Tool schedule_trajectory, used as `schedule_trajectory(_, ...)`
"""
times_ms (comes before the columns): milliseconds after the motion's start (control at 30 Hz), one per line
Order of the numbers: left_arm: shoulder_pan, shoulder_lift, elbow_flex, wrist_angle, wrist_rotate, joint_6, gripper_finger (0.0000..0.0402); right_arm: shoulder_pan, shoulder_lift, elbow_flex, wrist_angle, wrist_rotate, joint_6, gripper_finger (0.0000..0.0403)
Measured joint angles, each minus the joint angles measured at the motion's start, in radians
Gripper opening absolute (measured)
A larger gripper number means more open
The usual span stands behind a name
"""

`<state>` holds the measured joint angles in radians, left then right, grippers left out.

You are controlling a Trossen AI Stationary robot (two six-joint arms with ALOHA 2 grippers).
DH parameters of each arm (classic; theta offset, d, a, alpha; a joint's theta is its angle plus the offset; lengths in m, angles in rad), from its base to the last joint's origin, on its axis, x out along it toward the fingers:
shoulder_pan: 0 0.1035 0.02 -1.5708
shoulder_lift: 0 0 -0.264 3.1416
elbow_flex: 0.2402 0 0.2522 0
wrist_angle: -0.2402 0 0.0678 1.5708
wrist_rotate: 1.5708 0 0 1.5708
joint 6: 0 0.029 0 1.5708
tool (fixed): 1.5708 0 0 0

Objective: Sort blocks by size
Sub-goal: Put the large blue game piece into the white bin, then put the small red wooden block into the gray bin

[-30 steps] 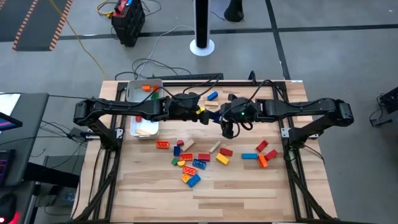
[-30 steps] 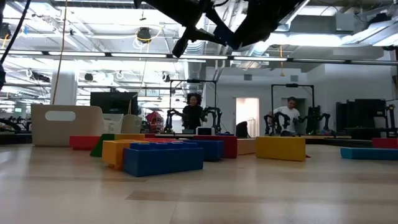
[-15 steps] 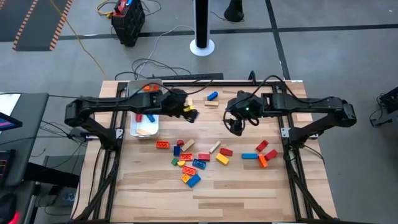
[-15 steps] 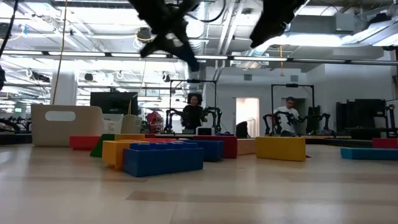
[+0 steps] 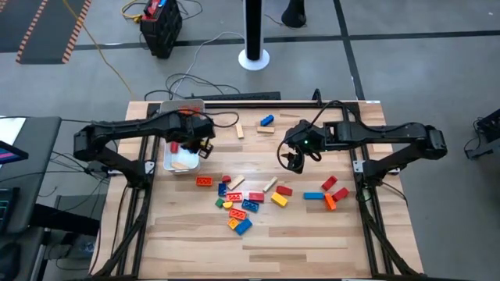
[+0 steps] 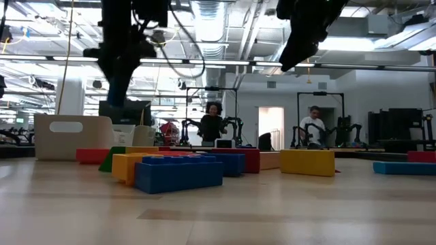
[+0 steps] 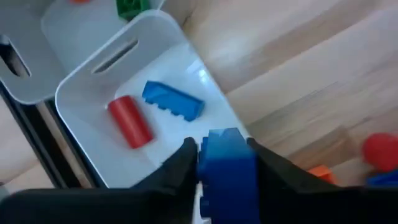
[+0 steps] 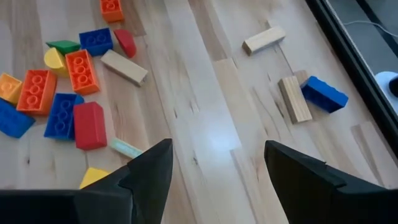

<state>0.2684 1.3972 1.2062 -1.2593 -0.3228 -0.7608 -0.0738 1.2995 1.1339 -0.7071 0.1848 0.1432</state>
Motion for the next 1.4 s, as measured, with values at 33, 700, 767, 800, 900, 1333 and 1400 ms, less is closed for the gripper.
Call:
schedule_trajectory(33, 0.000, 0.000, -0.021, 0.005, 0.001, 0.001, 0.0140, 0.000, 0.000, 0.000, 0.000, 0.000, 0.000, 0.0281)
schedule_trajectory(700, -0.111, -0.026, 0.023, 0.425, 0.253, 0.103, 0.0251, 0.055, 0.015, 0.001, -0.128, -0.127, 0.021, 0.0282)
schedule_trajectory(767, -0.144, 0.028, 0.022, 0.425, 0.280, 0.066, 0.0251, 0.040, 0.026, 0.000, -0.126, -0.118, 0.037, 0.0282)
schedule_trajectory(800, -0.164, 0.055, 0.022, 0.421, 0.283, 0.057, 0.0251, 0.031, 0.028, 0.000, -0.124, -0.114, 0.040, 0.0282)
schedule_trajectory(900, -0.226, 0.128, 0.022, 0.418, 0.284, 0.067, 0.0251, 0.020, 0.029, 0.000, -0.131, -0.114, 0.042, 0.0282)
schedule_trajectory(1333, -0.263, 0.309, 0.022, 0.440, 0.196, 0.138, 0.0251, 0.021, 0.029, 0.000, -0.106, -0.114, 0.043, 0.0282)
schedule_trajectory(1400, -0.257, 0.331, 0.022, 0.446, 0.196, 0.153, 0.0251, 0.027, 0.029, 0.000, -0.106, -0.114, 0.052, 0.0282)
